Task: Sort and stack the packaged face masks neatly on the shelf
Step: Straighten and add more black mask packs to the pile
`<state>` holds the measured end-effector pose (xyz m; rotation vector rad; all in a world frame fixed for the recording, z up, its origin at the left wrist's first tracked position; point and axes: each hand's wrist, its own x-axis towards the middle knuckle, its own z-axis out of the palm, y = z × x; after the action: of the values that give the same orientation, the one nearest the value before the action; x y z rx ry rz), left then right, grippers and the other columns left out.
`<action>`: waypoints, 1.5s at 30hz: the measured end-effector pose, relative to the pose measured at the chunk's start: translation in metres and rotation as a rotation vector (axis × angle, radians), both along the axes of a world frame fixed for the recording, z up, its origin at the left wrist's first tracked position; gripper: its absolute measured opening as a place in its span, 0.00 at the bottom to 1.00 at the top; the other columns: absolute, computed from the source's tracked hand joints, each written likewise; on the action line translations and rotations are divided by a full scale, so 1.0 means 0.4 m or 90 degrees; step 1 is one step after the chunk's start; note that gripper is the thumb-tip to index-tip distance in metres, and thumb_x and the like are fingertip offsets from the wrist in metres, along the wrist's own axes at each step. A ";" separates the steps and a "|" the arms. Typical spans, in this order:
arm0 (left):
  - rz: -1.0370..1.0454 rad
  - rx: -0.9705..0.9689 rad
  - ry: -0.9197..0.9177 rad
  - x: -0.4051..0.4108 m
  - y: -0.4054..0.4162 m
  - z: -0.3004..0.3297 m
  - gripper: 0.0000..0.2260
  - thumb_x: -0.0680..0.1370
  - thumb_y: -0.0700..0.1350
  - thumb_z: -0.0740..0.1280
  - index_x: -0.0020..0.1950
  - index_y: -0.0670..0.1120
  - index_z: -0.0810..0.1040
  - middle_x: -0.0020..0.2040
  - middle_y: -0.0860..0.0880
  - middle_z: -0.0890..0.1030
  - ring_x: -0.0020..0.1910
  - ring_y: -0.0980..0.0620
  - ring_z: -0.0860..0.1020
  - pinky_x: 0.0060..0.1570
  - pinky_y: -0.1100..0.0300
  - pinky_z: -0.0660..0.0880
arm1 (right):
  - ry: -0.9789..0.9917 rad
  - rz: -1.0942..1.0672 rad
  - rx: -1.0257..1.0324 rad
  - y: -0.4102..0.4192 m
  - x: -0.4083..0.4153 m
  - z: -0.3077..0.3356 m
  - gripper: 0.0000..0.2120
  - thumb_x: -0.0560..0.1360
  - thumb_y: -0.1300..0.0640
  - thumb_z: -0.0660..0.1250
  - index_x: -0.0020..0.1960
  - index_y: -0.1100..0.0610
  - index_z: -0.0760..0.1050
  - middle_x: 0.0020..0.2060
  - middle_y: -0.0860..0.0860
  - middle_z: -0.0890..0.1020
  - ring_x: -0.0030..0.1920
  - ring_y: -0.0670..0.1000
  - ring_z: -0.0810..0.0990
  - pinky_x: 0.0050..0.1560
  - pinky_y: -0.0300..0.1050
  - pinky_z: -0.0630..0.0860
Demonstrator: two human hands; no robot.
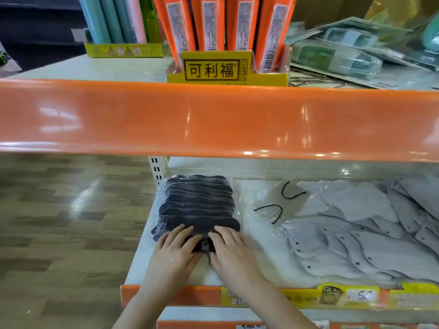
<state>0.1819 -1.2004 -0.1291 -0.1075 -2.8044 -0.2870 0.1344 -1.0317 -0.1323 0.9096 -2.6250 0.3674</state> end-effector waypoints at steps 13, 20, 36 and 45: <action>0.103 0.012 -0.082 -0.010 -0.033 -0.007 0.21 0.69 0.50 0.55 0.55 0.51 0.83 0.60 0.46 0.81 0.59 0.42 0.79 0.58 0.51 0.67 | -0.002 -0.003 -0.016 -0.016 -0.001 -0.006 0.18 0.69 0.44 0.65 0.54 0.51 0.80 0.57 0.49 0.79 0.57 0.49 0.78 0.54 0.45 0.79; 0.152 0.132 -0.084 -0.040 -0.041 0.038 0.22 0.71 0.38 0.64 0.62 0.53 0.78 0.67 0.55 0.74 0.67 0.50 0.71 0.63 0.52 0.68 | -0.037 -0.030 0.007 -0.019 -0.006 0.006 0.19 0.71 0.43 0.59 0.53 0.50 0.80 0.55 0.48 0.80 0.56 0.48 0.78 0.53 0.45 0.79; 0.247 0.354 -0.008 -0.210 -0.091 0.043 0.18 0.79 0.40 0.62 0.69 0.40 0.70 0.62 0.41 0.75 0.63 0.42 0.71 0.60 0.49 0.69 | -0.273 -0.064 0.062 -0.079 -0.080 0.029 0.32 0.76 0.36 0.42 0.78 0.45 0.46 0.78 0.56 0.42 0.77 0.56 0.41 0.74 0.55 0.42; 0.259 0.331 -0.027 -0.206 -0.102 0.037 0.17 0.79 0.41 0.63 0.68 0.40 0.70 0.62 0.41 0.75 0.61 0.41 0.72 0.59 0.48 0.70 | -0.269 -0.047 0.083 -0.070 -0.126 0.034 0.29 0.80 0.39 0.51 0.78 0.43 0.45 0.78 0.53 0.41 0.77 0.53 0.39 0.74 0.54 0.42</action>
<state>0.0994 -1.2410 -0.1144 0.5813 -2.6086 -0.8986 0.0839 -1.0599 -0.1187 0.8466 -3.0911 0.4120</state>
